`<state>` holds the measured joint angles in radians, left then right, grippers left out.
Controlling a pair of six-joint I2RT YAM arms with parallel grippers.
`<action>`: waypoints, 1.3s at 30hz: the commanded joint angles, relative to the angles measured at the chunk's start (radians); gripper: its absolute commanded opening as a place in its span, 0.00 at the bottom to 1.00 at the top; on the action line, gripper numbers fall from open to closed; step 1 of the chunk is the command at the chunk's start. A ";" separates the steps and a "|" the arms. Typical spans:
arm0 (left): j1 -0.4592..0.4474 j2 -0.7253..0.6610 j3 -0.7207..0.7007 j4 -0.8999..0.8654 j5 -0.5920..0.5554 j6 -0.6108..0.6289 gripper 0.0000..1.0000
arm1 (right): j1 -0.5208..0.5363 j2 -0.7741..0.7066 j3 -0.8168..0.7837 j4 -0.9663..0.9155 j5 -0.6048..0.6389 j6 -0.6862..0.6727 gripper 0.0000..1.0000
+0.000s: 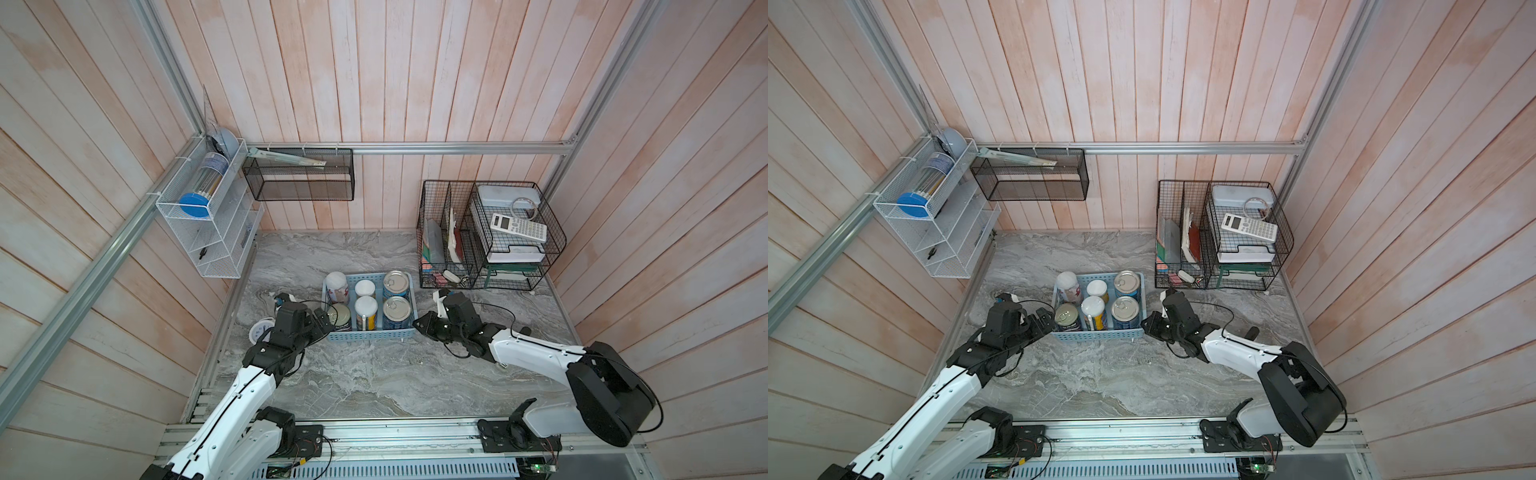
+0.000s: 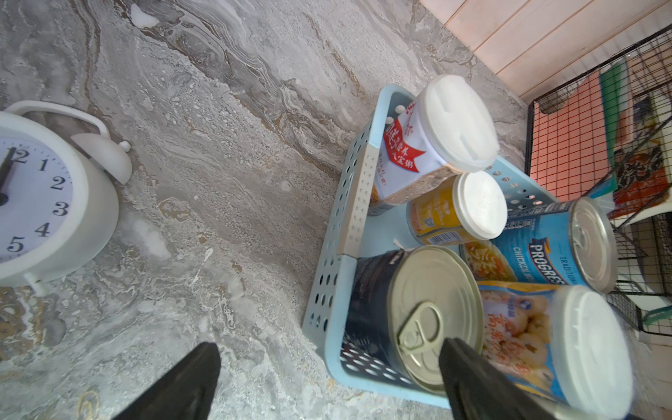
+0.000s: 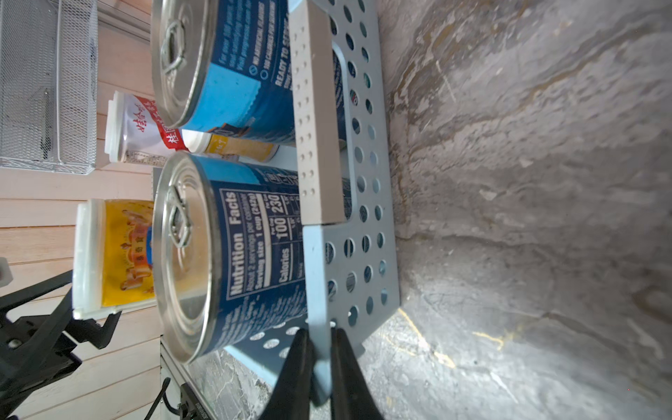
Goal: Put the canned food in the basket
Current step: Adjust the basket at the center of the board, then reset both arms
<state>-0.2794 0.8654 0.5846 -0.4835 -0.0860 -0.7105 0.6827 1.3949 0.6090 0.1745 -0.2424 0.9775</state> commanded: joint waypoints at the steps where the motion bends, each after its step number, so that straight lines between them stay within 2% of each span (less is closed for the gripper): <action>1: 0.004 -0.019 -0.017 0.020 0.009 0.012 1.00 | 0.063 0.006 -0.035 -0.041 -0.050 0.029 0.03; 4: 0.004 -0.025 -0.018 0.020 0.008 0.013 1.00 | 0.067 0.005 -0.041 -0.048 -0.041 0.024 0.08; 6: 0.005 -0.030 -0.018 0.020 0.005 0.013 1.00 | 0.065 -0.004 -0.033 -0.065 -0.029 0.009 0.15; 8: 0.004 -0.036 -0.019 0.019 0.000 0.011 1.00 | 0.059 -0.018 -0.013 -0.102 -0.014 -0.025 0.30; 9: 0.005 -0.041 -0.020 0.022 -0.006 0.011 1.00 | 0.051 -0.029 -0.001 -0.135 -0.007 -0.045 0.42; 10: 0.005 -0.047 -0.021 0.025 -0.011 0.011 1.00 | 0.043 -0.042 0.012 -0.168 -0.001 -0.071 0.50; 13: 0.003 -0.074 -0.029 0.050 -0.039 0.007 1.00 | 0.005 -0.100 0.042 -0.281 0.028 -0.148 0.67; 18: 0.004 -0.081 -0.005 0.118 -0.108 0.015 1.00 | -0.076 -0.266 0.073 -0.425 0.073 -0.278 0.76; 20: 0.005 -0.054 0.032 0.149 -0.168 0.055 1.00 | -0.083 -0.353 0.083 -0.445 0.155 -0.344 0.79; 21: 0.006 -0.040 0.049 0.170 -0.243 0.077 1.00 | -0.083 -0.402 0.077 -0.438 0.237 -0.408 0.80; 23: 0.007 -0.029 0.043 0.272 -0.388 0.137 1.00 | -0.087 -0.497 0.042 -0.397 0.447 -0.499 0.94; 24: 0.010 -0.030 0.015 0.358 -0.452 0.179 1.00 | -0.094 -0.543 0.024 -0.368 0.534 -0.539 0.98; 28: 0.033 -0.021 -0.129 0.756 -0.650 0.352 1.00 | -0.188 -0.642 -0.030 -0.197 0.614 -0.649 0.98; 32: 0.090 0.020 -0.285 1.092 -0.658 0.507 1.00 | -0.232 -0.647 -0.156 0.056 0.758 -0.801 0.98; 35: 0.169 0.076 -0.351 1.202 -0.588 0.489 1.00 | -0.288 -0.622 -0.294 0.325 0.846 -0.896 0.98; 37: 0.206 0.146 -0.385 1.300 -0.567 0.483 1.00 | -0.342 -0.574 -0.394 0.549 0.836 -0.967 0.98; 39: 0.233 0.227 -0.414 1.399 -0.524 0.488 1.00 | -0.404 -0.513 -0.431 0.632 0.830 -0.953 0.98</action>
<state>-0.0727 1.0267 0.1993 0.6735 -0.6552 -0.2649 0.3325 0.8349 0.2173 0.5076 0.5190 0.1135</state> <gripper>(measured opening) 0.999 0.979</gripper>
